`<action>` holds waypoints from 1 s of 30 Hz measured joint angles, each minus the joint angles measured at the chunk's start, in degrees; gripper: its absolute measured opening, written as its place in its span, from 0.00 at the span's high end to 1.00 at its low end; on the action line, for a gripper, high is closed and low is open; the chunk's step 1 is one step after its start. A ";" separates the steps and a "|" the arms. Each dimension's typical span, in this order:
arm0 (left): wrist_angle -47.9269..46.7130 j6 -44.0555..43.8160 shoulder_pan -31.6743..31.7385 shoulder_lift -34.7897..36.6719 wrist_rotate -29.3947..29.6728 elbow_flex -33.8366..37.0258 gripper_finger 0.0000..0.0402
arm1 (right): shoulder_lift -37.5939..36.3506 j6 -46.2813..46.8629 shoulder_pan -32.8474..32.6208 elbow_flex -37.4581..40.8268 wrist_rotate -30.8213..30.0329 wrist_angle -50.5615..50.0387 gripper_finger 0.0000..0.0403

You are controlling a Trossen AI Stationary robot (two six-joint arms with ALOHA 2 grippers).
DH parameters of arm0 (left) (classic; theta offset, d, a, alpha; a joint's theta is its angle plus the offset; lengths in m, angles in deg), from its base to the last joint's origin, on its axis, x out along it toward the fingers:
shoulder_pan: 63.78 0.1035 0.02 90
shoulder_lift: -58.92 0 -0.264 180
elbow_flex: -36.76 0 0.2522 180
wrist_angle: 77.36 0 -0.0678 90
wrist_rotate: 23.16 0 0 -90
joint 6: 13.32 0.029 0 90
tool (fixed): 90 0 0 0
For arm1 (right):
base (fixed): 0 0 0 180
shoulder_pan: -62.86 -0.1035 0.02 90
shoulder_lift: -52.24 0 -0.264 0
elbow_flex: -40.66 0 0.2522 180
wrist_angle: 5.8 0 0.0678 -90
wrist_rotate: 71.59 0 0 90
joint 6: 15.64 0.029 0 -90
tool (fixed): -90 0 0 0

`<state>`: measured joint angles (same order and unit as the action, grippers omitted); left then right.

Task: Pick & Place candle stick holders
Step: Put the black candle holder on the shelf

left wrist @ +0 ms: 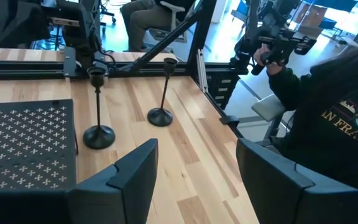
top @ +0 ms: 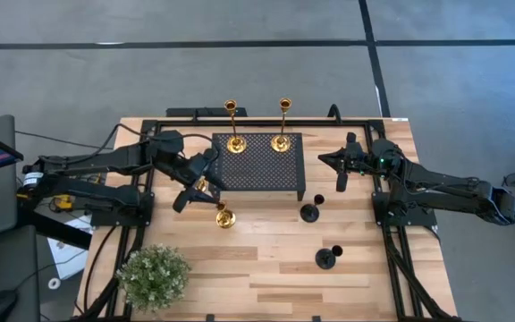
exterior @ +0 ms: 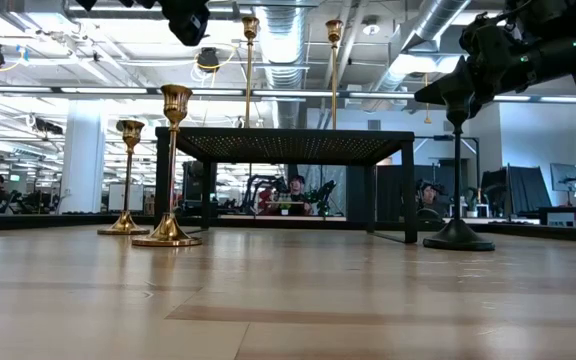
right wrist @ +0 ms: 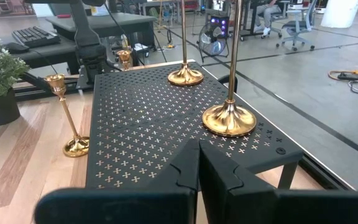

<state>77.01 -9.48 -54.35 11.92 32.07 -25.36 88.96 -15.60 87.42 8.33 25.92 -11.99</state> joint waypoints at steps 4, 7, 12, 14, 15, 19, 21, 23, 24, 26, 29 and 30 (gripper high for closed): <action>0.38 0.26 0.00 0.00 2.01 0.00 0.46 | 0.01 0.00 0.00 0.00 0.00 0.09 1.00; 0.45 0.29 0.00 0.00 4.40 0.00 0.46 | -0.01 0.01 -0.17 0.00 0.07 0.21 1.00; 0.84 5.76 0.00 0.00 4.71 0.00 0.53 | -0.01 0.02 -0.22 0.00 0.13 0.21 1.00; 1.06 8.26 -0.18 0.00 4.74 0.00 0.59 | -0.01 0.02 -0.22 0.00 0.32 0.20 1.00; 1.27 9.21 -0.32 0.00 4.74 0.00 0.63 | -0.01 0.02 -0.22 0.00 0.87 0.20 1.00; 1.40 10.79 -0.94 0.00 4.72 0.00 0.78 | -0.10 0.02 -0.22 0.00 5.33 0.17 1.00; 1.45 10.77 -1.30 0.00 4.72 0.00 0.85 | -0.10 0.12 -0.22 0.00 7.59 0.14 1.00; 1.45 10.77 -1.70 0.00 4.72 0.00 0.92 | -0.10 1.02 -0.24 0.00 9.13 0.03 1.00; 1.45 10.77 -1.93 0.00 4.72 0.00 0.94 | -0.10 1.38 -0.23 0.00 9.21 -0.15 1.00; 1.43 10.75 -2.15 0.00 4.72 0.00 0.98 | -0.10 1.53 -0.22 0.00 9.20 -0.94 1.00; 1.73 10.78 -2.50 0.01 4.72 0.22 0.99 | -0.10 2.83 -0.22 0.01 9.19 -2.95 1.00; 2.02 10.99 -2.64 0.02 4.79 0.57 0.98 | -0.10 3.86 -0.22 0.01 9.20 -3.75 1.00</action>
<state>79.04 1.51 -56.99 11.94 36.86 -24.79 88.86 -11.74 87.20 8.34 35.12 -15.74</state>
